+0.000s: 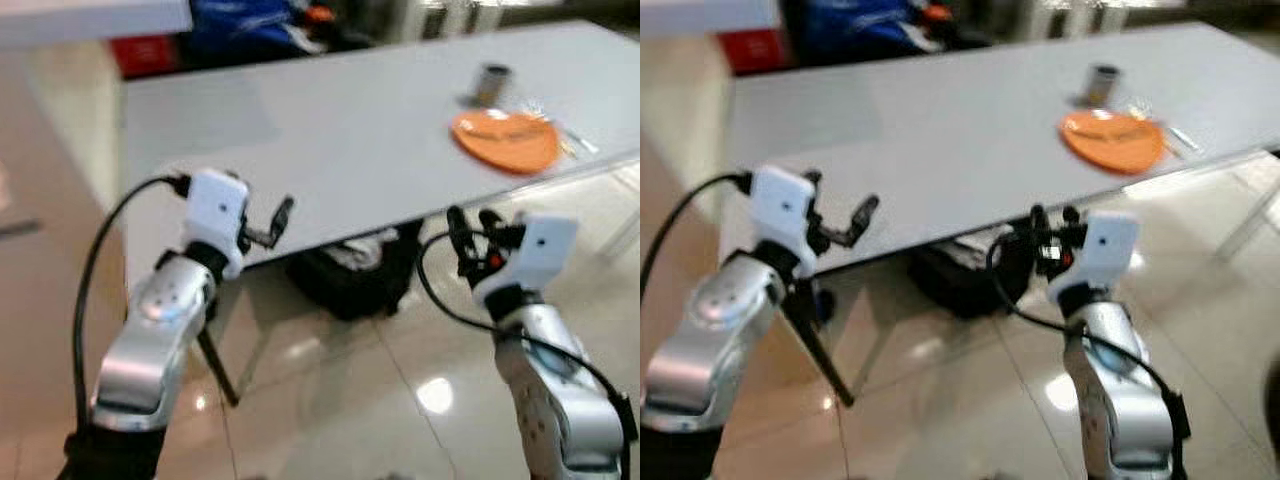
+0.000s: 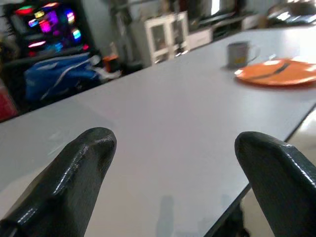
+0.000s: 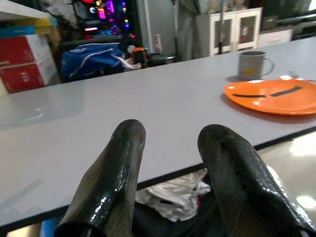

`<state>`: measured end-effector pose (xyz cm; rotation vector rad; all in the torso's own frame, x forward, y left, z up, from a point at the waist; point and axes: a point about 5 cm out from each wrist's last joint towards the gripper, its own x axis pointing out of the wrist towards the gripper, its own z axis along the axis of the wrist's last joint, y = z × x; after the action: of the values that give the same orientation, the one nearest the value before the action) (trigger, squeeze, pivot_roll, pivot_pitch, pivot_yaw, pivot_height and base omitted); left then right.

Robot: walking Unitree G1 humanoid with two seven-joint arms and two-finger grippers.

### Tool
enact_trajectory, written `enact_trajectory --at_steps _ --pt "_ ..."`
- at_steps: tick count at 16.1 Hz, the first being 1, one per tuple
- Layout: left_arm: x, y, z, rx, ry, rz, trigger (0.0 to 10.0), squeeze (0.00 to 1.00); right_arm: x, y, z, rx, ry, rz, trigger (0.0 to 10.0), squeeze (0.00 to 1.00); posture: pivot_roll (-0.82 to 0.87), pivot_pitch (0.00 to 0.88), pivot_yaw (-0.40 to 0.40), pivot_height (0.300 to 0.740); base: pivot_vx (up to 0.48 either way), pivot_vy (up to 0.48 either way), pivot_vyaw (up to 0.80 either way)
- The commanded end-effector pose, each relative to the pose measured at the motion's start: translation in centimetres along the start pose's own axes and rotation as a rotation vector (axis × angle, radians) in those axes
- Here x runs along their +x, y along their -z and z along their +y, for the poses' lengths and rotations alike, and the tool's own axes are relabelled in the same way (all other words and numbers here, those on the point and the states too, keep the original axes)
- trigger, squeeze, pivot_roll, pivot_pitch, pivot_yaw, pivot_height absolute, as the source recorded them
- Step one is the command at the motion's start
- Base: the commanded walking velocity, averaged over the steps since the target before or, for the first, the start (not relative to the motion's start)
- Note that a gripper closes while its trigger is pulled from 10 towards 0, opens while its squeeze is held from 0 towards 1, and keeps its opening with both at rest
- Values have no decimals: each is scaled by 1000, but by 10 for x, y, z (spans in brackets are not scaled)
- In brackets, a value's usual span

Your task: Setting the table

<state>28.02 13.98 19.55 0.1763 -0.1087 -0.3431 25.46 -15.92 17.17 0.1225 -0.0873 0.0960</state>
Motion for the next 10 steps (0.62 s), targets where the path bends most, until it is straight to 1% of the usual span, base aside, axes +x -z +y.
enact_trajectory --at_steps 1,2,3,4,5,6,7,9,10 --pt "-7 -1 -5 -22 43 -27 10000 0 0 -3 2 -2 -35 -11 10000 0 46 28 12 740 0 480 0" --pt "-13 1 -6 -26 62 -28 10000 0 0 -2 4 -3 -45 -9 10000 0 46 28 12 740 0 480 0" --pt "-26 5 -3 -30 71 -15 10000 0 -1 -1 4 -6 -56 -3 10000 0 54 30 1 740 0 480 0" --pt "-34 7 4 -22 45 2 10000 0 0 -1 4 -7 -60 1 10000 0 56 31 -2 740 0 480 0" --pt "-36 8 6 -18 33 7 10000 0 0 0 4 -7 -61 2 10000 0 59 32 -5 740 0 480 0" --pt "-35 4 12 -5 2 -3 10000 0 1 0 4 -4 -68 3 10000 0 73 34 -16 740 0 480 0" --pt "-31 -1 15 6 -9 -17 10000 0 2 0 6 -2 -76 3 10000 0 76 35 -16 740 0 480 0" --pt "-23 -14 12 19 4 -58 10000 0 4 0 9 -1 -92 -3 10000 0 80 35 -16 740 0 480 0" --pt "-23 -18 11 17 15 -72 10000 0 5 0 10 -1 -97 -7 10000 0 79 35 -15 740 0 480 0"
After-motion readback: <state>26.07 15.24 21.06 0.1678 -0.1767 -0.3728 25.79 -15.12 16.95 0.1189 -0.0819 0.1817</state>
